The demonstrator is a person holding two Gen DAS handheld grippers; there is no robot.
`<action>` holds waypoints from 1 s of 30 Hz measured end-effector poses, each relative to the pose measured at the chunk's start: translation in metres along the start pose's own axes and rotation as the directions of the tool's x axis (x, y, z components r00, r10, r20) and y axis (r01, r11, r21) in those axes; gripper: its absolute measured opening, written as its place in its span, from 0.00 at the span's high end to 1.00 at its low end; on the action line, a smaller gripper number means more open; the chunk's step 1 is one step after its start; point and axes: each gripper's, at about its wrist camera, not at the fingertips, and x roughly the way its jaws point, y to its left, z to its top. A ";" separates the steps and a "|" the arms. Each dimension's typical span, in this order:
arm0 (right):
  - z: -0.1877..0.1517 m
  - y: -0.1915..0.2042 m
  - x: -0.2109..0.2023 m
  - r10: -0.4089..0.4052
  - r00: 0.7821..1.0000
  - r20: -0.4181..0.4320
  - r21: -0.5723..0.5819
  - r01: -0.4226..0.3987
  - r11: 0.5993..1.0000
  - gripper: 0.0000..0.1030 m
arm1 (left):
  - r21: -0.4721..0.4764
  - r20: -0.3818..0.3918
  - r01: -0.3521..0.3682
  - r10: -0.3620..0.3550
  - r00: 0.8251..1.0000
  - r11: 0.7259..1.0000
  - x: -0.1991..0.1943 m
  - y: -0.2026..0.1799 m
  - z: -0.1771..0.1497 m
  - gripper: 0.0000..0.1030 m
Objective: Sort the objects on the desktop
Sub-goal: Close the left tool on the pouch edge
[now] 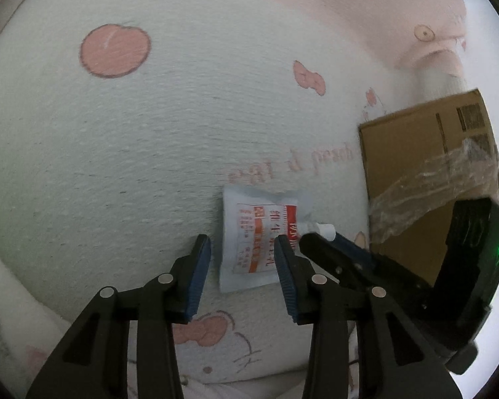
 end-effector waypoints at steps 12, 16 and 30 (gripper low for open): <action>-0.002 0.009 -0.002 -0.056 0.997 0.049 -0.051 0.059 0.997 0.73 | 0.019 -0.007 0.026 -0.025 1.000 0.999 0.007 -0.005 0.004 0.58; -0.001 0.022 -0.004 -0.136 0.988 0.074 -0.118 0.144 0.983 0.73 | -0.004 -0.009 0.048 -0.048 0.999 0.999 0.007 0.000 0.006 0.58; 0.000 0.015 0.005 -0.138 0.989 0.051 -0.036 0.140 0.989 0.72 | 0.034 -0.006 0.039 -0.039 0.999 0.999 0.006 -0.007 0.006 0.64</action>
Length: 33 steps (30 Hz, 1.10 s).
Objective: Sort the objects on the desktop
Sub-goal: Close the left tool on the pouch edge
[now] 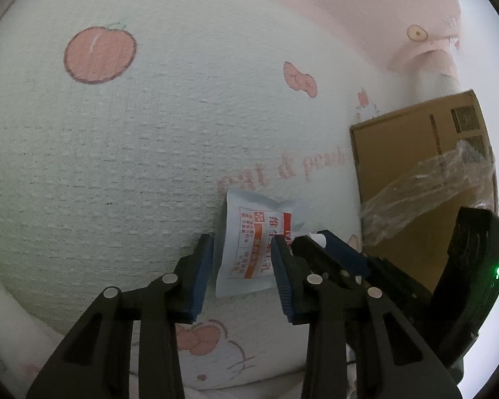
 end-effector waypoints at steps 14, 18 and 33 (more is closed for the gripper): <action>-0.004 -0.010 -0.001 -0.034 0.999 -0.008 0.096 0.035 0.995 0.72 | -0.005 -0.017 -0.015 0.015 1.000 1.000 0.006 -0.006 -0.006 0.67; -0.004 -0.011 -0.002 -0.036 0.999 -0.012 0.101 0.037 0.994 0.72 | 0.010 0.002 -0.026 0.026 1.000 1.000 0.007 -0.009 -0.003 0.67; -0.007 -0.016 -0.004 -0.025 0.999 -0.047 0.162 0.032 0.986 0.72 | 0.032 0.002 0.017 -0.017 1.000 0.999 0.002 -0.015 -0.004 0.65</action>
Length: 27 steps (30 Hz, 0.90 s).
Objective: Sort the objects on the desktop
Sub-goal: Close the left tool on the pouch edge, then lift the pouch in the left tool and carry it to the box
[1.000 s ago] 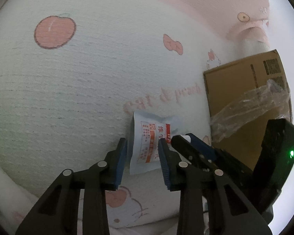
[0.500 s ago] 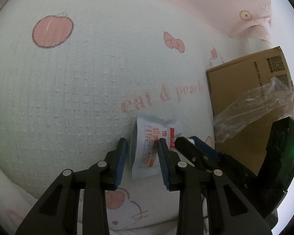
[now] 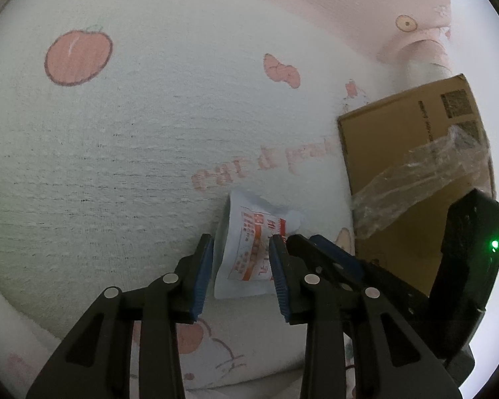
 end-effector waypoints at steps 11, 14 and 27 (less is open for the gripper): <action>0.011 0.012 -0.050 0.090 0.990 0.106 -0.029 -0.087 0.996 0.72 | -0.018 0.116 0.056 -0.054 0.992 0.998 -0.056 -0.012 -0.002 0.65; 0.012 0.021 -0.066 0.085 0.986 0.147 -0.064 -0.076 0.995 0.72 | 0.006 0.154 0.054 -0.054 0.987 0.999 -0.075 -0.023 -0.002 0.65; 0.028 0.016 -0.139 0.128 0.950 0.286 -0.057 -0.117 0.992 0.72 | 0.093 0.258 0.084 -0.105 0.960 0.992 -0.135 -0.086 0.005 0.65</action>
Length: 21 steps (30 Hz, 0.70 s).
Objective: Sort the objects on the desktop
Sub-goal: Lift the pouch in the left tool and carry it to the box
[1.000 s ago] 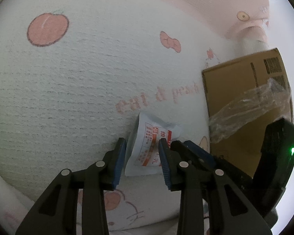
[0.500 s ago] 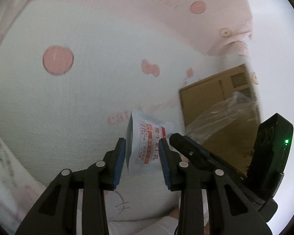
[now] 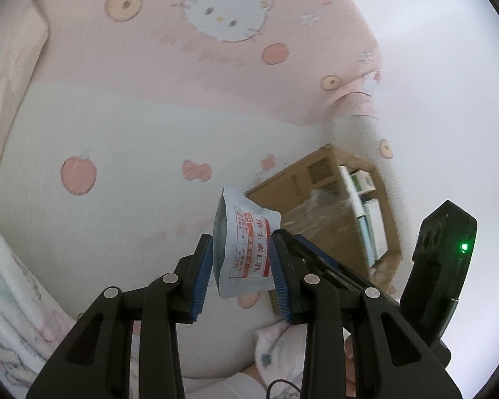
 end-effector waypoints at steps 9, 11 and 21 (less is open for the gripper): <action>0.019 -0.042 -0.047 0.019 0.997 0.081 0.120 -0.029 0.992 0.72 | 0.076 -0.002 0.069 -0.069 0.998 0.995 0.003 -0.059 0.012 0.65; 0.022 -0.054 -0.059 0.015 0.995 0.102 0.140 -0.029 0.990 0.72 | 0.098 -0.017 0.076 -0.074 0.997 0.992 0.009 -0.075 0.013 0.65; 0.027 -0.119 -0.095 0.016 0.994 0.111 0.216 -0.040 0.976 0.72 | 0.169 -0.123 0.080 -0.060 0.991 0.982 0.049 -0.133 0.003 0.65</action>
